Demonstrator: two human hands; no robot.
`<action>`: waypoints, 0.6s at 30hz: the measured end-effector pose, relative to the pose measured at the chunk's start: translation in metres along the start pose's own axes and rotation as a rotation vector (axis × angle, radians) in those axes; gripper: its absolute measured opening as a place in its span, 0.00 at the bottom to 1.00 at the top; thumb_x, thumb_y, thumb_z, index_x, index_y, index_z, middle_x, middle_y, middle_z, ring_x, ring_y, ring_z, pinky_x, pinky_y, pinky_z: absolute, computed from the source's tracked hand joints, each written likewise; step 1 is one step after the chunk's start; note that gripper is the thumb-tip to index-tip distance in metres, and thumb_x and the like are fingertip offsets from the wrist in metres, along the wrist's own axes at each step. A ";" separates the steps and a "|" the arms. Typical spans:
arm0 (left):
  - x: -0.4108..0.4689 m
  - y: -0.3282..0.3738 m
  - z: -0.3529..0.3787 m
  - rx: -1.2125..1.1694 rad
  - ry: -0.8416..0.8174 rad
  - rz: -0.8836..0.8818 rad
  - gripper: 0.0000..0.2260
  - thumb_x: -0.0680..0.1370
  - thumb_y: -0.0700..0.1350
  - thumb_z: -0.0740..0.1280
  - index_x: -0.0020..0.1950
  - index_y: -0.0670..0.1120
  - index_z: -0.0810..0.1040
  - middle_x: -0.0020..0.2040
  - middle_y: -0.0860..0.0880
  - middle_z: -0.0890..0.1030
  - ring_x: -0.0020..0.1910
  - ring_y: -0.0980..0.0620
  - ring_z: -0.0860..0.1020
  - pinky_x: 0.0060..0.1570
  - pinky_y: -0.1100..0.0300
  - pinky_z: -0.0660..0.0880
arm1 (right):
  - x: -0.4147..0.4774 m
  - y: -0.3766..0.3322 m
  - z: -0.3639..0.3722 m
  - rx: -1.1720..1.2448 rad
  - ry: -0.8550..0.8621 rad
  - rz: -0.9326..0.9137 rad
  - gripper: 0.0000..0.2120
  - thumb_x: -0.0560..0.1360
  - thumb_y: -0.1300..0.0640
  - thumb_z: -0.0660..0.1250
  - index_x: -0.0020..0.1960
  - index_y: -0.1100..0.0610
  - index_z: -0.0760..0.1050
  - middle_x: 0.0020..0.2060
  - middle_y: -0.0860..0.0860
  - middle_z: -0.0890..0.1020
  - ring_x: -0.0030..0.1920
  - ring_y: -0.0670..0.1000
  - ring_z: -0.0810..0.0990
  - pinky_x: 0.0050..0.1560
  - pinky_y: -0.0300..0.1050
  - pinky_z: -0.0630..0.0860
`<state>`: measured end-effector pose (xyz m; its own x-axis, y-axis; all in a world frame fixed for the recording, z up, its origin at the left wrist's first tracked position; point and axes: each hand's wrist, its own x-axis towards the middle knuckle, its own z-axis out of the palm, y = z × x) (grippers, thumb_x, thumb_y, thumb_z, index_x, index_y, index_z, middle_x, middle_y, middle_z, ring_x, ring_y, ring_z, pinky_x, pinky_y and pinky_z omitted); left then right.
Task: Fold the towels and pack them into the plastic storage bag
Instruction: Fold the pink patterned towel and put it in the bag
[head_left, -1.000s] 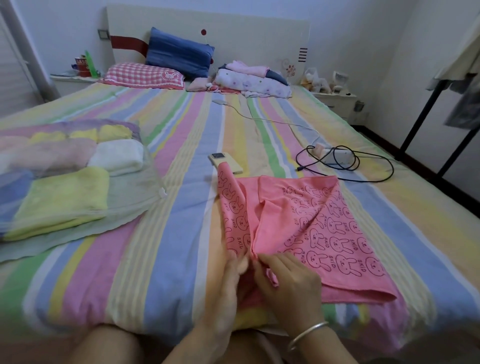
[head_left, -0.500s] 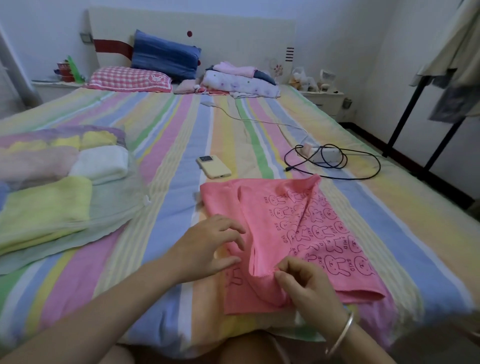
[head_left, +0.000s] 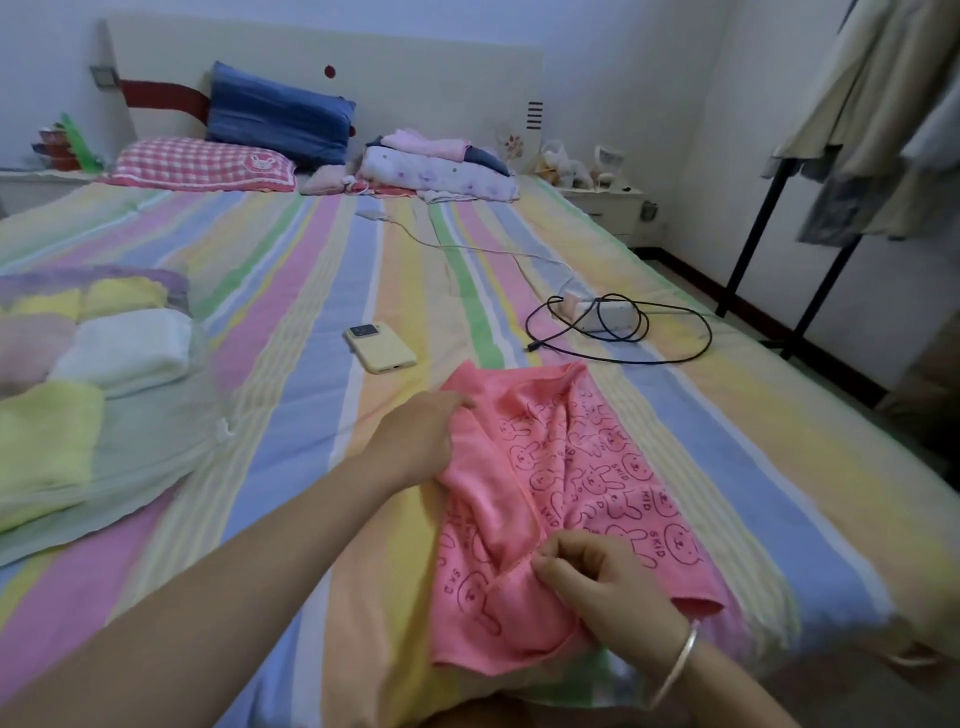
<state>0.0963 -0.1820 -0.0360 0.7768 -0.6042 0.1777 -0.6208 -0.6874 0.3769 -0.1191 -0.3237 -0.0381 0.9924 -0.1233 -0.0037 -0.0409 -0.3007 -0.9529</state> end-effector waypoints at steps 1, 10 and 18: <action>0.011 -0.005 0.003 0.074 -0.031 -0.023 0.25 0.75 0.38 0.58 0.71 0.54 0.68 0.63 0.46 0.77 0.59 0.44 0.77 0.55 0.52 0.75 | 0.002 0.003 -0.001 0.012 0.016 0.015 0.13 0.76 0.65 0.66 0.34 0.55 0.78 0.27 0.46 0.77 0.31 0.43 0.74 0.34 0.35 0.70; 0.039 -0.036 -0.016 0.128 -0.057 -0.216 0.09 0.71 0.53 0.71 0.41 0.48 0.79 0.42 0.47 0.82 0.46 0.46 0.80 0.40 0.56 0.71 | 0.012 0.017 -0.007 0.145 0.047 0.053 0.09 0.69 0.53 0.66 0.31 0.54 0.76 0.28 0.48 0.74 0.32 0.44 0.71 0.35 0.35 0.68; 0.041 0.010 -0.060 -0.671 -0.039 0.140 0.04 0.77 0.34 0.61 0.45 0.41 0.74 0.47 0.43 0.86 0.49 0.47 0.83 0.51 0.53 0.78 | 0.019 0.020 -0.003 0.159 0.098 0.069 0.13 0.76 0.65 0.66 0.33 0.56 0.76 0.25 0.44 0.74 0.29 0.40 0.70 0.33 0.31 0.67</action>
<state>0.1285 -0.1896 0.0293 0.6821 -0.6917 0.2374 -0.5056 -0.2114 0.8365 -0.1011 -0.3348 -0.0565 0.9714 -0.2324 -0.0481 -0.0816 -0.1366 -0.9873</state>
